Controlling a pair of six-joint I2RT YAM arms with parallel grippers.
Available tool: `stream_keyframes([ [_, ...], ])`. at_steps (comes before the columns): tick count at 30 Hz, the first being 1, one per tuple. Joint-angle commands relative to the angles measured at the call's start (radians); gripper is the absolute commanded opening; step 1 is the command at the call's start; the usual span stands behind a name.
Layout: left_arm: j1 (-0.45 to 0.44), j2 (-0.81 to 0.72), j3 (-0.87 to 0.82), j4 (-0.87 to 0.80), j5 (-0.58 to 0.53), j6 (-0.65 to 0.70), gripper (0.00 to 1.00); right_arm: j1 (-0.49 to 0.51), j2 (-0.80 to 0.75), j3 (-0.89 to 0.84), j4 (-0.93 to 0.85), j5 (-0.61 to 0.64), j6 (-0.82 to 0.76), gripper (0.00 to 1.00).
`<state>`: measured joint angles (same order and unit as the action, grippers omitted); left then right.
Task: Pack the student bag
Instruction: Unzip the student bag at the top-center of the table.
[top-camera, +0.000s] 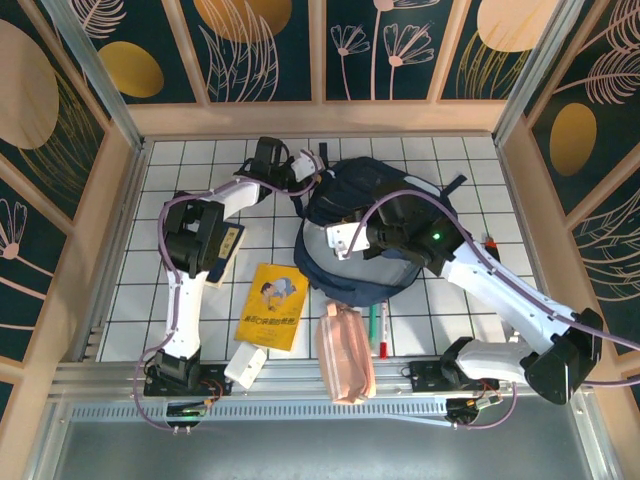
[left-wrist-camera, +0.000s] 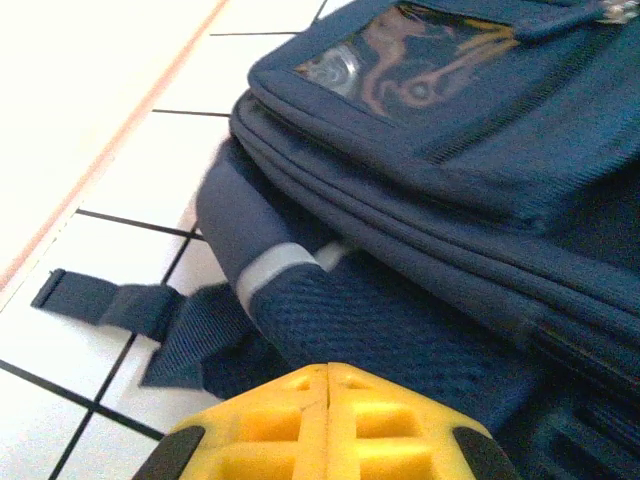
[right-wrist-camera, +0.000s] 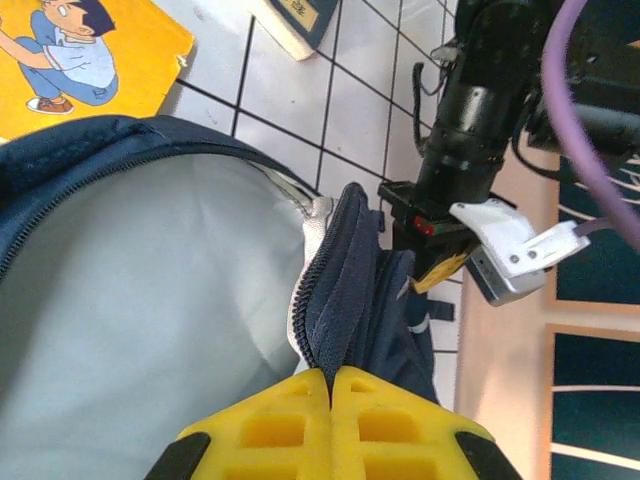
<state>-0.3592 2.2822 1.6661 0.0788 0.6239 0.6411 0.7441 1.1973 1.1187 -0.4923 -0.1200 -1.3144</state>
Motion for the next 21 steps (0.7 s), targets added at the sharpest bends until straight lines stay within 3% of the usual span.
stream_keyframes([
  [1, 0.006, 0.037, 0.088, 0.048, 0.044, -0.064, 0.00, 0.009, -0.038, 0.048, 0.100, 0.017, -0.063, 0.00],
  [5, 0.019, 0.009, 0.092, 0.083, 0.009, -0.117, 0.00, -0.045, -0.021, 0.027, 0.142, 0.094, -0.078, 0.00],
  [8, 0.045, -0.061, 0.032, 0.122, 0.058, -0.173, 0.17, -0.112, -0.015, 0.030, 0.173, 0.061, -0.048, 0.00],
  [11, 0.073, -0.199, -0.116, 0.148, 0.184, -0.072, 0.38, -0.163, -0.014, 0.033, 0.176, 0.013, -0.012, 0.00],
  [15, 0.084, -0.396, -0.342, 0.173, 0.231, 0.112, 0.67, -0.191, -0.010, 0.023, 0.183, -0.025, 0.040, 0.00],
  [17, 0.084, -0.459, -0.378, 0.050, 0.266, 0.231, 0.68, -0.191, 0.000, 0.029, 0.179, -0.035, 0.071, 0.00],
  [21, 0.060, -0.506, -0.417, -0.026, 0.351, 0.293, 0.71, -0.218, 0.013, 0.039, 0.172, -0.058, 0.109, 0.00],
])
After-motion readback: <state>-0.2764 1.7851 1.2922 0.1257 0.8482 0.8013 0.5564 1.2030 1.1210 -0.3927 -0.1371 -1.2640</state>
